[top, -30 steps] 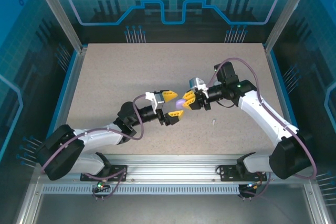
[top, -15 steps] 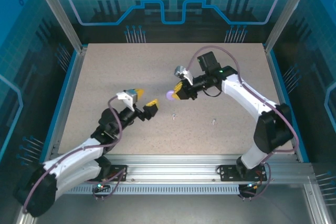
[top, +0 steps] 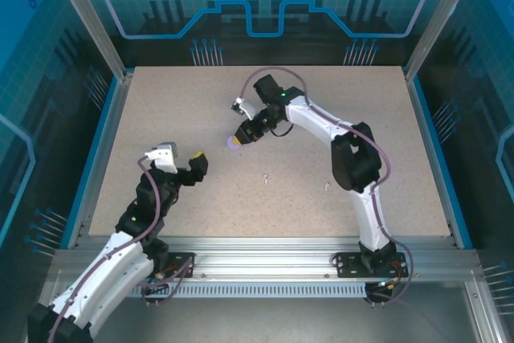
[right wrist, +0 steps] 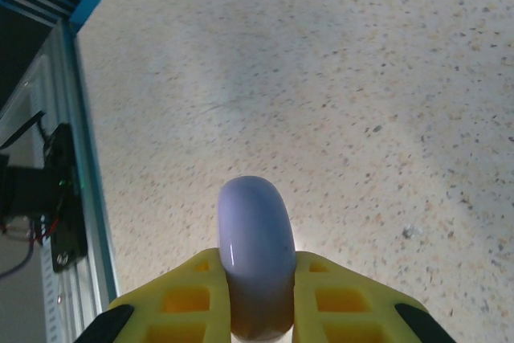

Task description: Insert the wireless bluetooth earbuds into the charging case

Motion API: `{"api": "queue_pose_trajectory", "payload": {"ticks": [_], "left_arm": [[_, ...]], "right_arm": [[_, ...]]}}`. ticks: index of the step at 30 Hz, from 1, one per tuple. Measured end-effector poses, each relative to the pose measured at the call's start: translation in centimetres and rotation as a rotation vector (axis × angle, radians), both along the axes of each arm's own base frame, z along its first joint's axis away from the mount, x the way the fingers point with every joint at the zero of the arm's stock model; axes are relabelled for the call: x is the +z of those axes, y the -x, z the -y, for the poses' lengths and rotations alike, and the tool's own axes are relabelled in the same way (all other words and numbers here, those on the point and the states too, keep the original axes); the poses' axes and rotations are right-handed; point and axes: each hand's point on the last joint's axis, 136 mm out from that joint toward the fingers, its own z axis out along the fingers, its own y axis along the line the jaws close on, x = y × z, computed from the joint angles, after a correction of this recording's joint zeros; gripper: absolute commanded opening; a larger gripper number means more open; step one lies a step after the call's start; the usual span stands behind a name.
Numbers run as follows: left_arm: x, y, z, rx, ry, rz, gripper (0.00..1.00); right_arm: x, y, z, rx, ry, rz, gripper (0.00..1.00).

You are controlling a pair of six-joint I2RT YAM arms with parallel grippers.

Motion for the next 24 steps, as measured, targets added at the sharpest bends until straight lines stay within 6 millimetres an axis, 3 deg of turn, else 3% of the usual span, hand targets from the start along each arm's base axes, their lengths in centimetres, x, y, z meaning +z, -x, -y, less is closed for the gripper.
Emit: {"api": "queue_pose_trajectory", "payload": {"ticks": [5, 14, 24], "left_arm": [[-1.2, -0.2, -0.1, 0.006, -0.022, -0.057, 0.93], [-1.5, -0.3, -0.4, 0.021, -0.031, -0.076, 0.93], [-1.9, -0.2, -0.5, 0.024, -0.039, -0.096, 0.93]], "right_arm": [[-2.3, -1.2, -1.5, -0.059, 0.054, -0.073, 0.17], [-5.5, -3.2, -2.6, -0.15, 0.103, -0.165, 0.17], [-8.1, -3.0, -2.5, -0.187, 0.143, -0.251, 0.18]]}}
